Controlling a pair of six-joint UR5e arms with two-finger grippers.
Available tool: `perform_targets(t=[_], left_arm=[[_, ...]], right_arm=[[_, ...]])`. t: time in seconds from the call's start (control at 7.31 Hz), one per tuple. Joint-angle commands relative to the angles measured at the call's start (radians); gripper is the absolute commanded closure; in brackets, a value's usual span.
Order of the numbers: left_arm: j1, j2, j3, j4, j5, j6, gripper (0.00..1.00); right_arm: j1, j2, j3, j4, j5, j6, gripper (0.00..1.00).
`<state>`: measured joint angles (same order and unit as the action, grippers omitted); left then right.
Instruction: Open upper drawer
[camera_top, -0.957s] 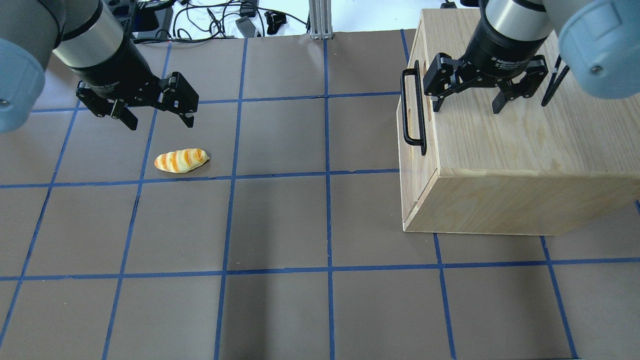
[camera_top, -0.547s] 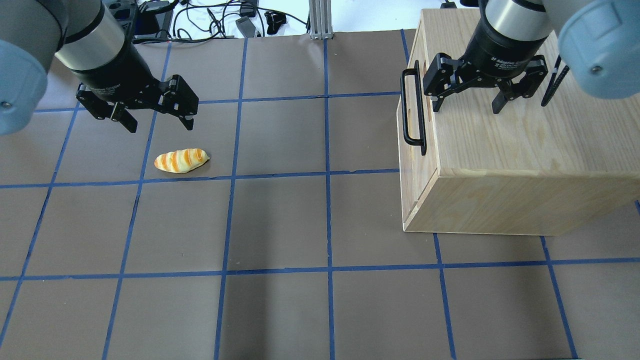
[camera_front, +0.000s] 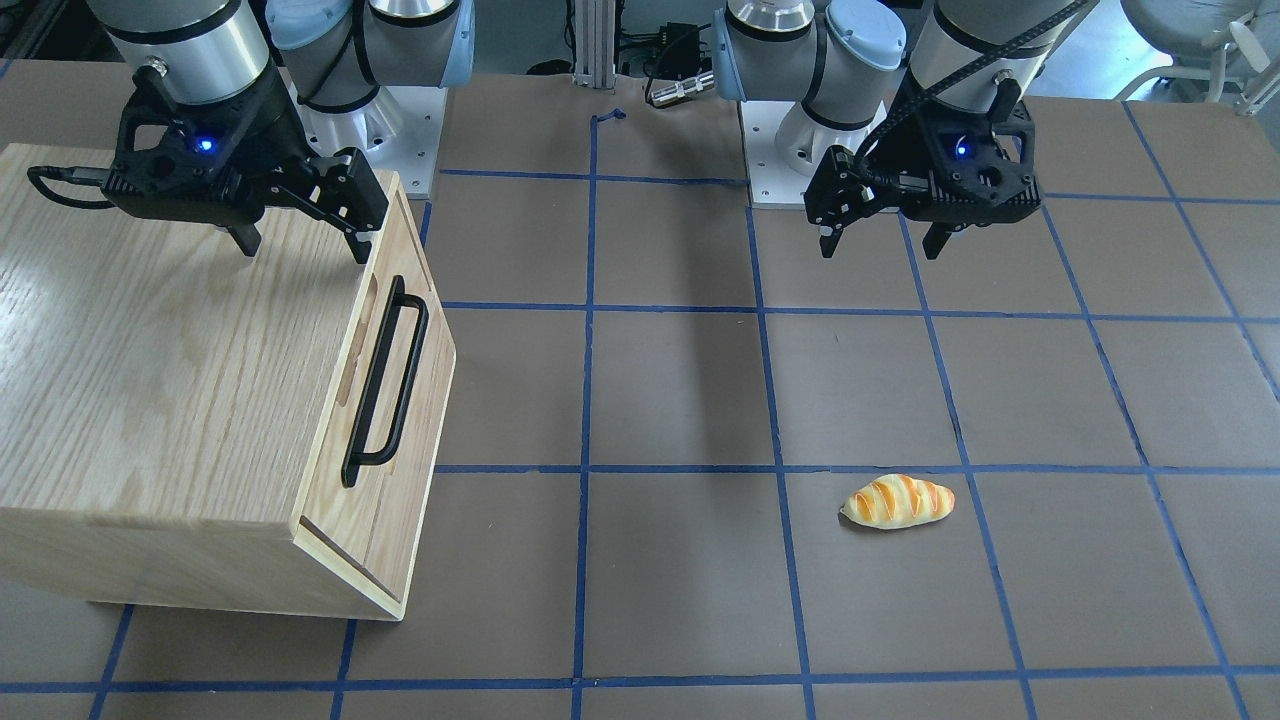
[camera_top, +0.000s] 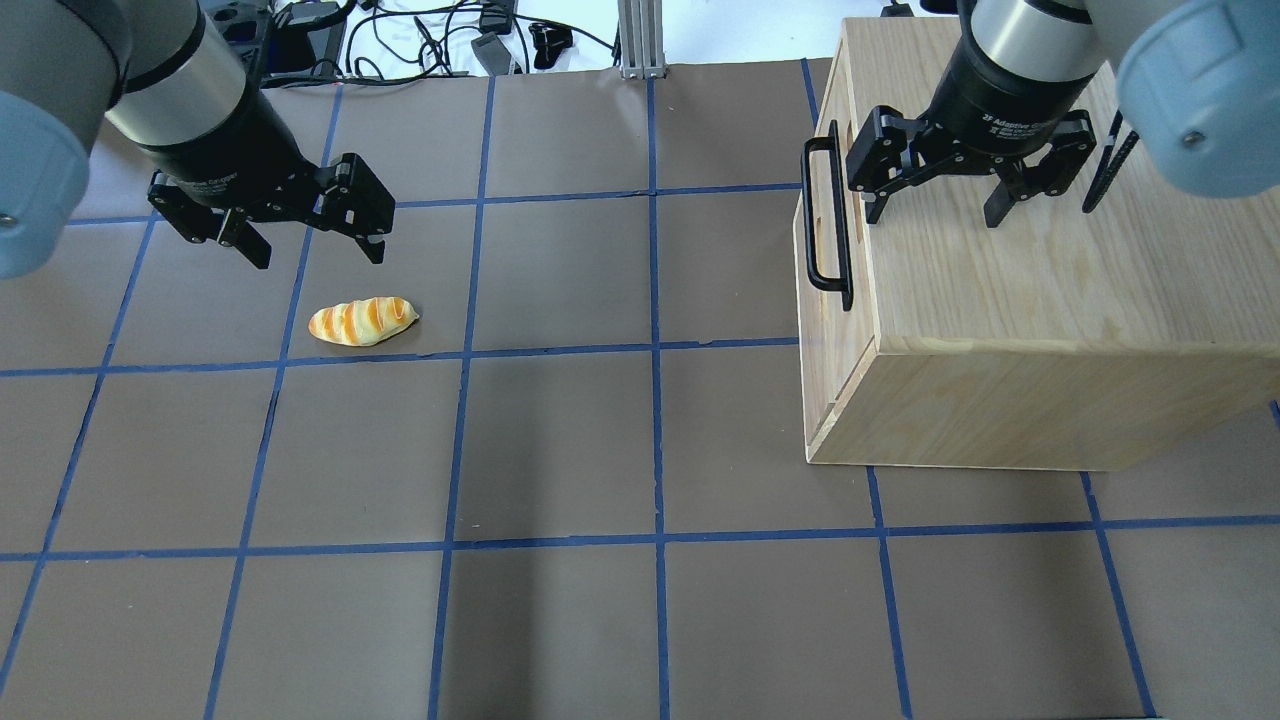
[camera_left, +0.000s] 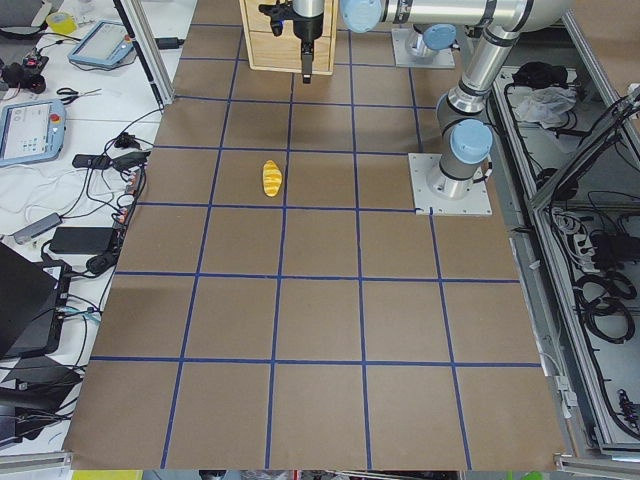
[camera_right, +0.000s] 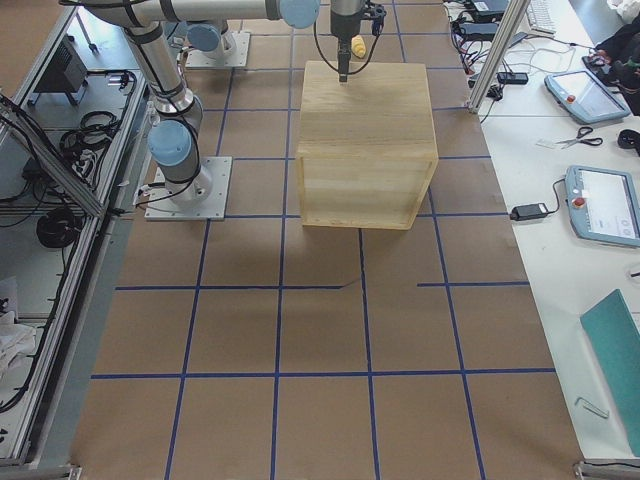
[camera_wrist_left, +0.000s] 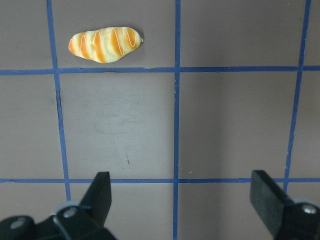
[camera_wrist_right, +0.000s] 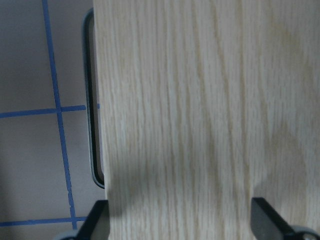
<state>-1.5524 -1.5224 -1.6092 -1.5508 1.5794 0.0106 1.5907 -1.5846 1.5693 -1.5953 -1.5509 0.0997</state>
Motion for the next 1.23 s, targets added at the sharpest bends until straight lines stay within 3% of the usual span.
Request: perform_targets(t=[0.0, 1.09], left_arm=[[0.002, -0.01, -0.001, 0.002, 0.005, 0.0, 0.0], [0.015, -0.059, 0.003, 0.043, -0.004, -0.006, 0.0]], right_arm=[[0.0, 0.0, 0.0, 0.0, -0.001, 0.0, 0.0], [0.0, 0.0, 0.0, 0.0, -0.001, 0.0, 0.0]])
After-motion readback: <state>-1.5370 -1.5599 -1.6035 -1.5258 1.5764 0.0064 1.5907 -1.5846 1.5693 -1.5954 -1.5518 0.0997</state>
